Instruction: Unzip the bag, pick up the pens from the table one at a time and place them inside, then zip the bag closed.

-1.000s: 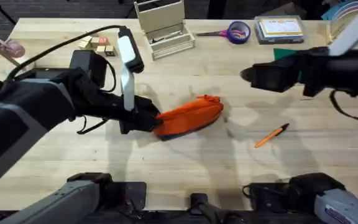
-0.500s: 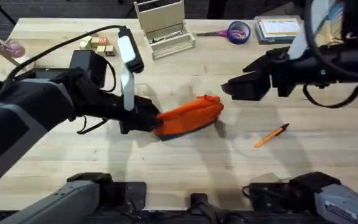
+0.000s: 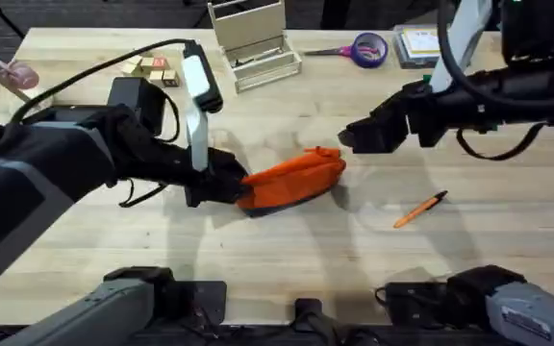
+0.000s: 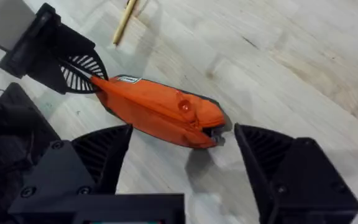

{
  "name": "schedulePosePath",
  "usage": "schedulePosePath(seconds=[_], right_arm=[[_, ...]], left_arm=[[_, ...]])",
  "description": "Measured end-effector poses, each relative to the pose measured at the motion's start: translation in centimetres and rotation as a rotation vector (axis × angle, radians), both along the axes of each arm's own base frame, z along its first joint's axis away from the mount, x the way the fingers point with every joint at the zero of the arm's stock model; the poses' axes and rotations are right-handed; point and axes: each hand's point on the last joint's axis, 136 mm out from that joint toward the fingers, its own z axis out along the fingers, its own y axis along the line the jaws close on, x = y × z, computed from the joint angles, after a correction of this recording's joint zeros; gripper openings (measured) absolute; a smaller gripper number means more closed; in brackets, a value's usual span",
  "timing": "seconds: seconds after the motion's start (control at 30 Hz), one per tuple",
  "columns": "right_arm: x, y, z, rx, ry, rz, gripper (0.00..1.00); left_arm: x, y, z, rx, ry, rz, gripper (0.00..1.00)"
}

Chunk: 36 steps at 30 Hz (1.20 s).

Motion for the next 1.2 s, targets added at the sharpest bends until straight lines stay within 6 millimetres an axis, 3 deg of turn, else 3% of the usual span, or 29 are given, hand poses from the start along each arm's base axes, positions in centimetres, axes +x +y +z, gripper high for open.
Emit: schedulePosePath(seconds=[0.37, 0.63, 0.87, 1.2], right_arm=[[0.2, 0.3, -0.9, -0.008, 0.032, 0.009, 0.997], [-0.6, 2.5, -2.6, -0.033, 0.077, 0.100, 0.997], [-0.1, 3.0, -5.5, -0.063, 0.164, 0.117, 0.996], [1.6, 3.6, -7.2, -0.065, 0.171, 0.117, 0.997]], left_arm=[[0.0, 0.0, 0.0, 0.001, 0.000, 0.000, 0.043], [0.0, 0.0, 0.0, 0.002, 0.000, 0.000, 0.043], [0.0, 0.0, 0.0, 0.002, 0.000, 0.000, 0.043], [0.0, 0.0, 0.0, 0.003, 0.000, 0.000, 0.043]])
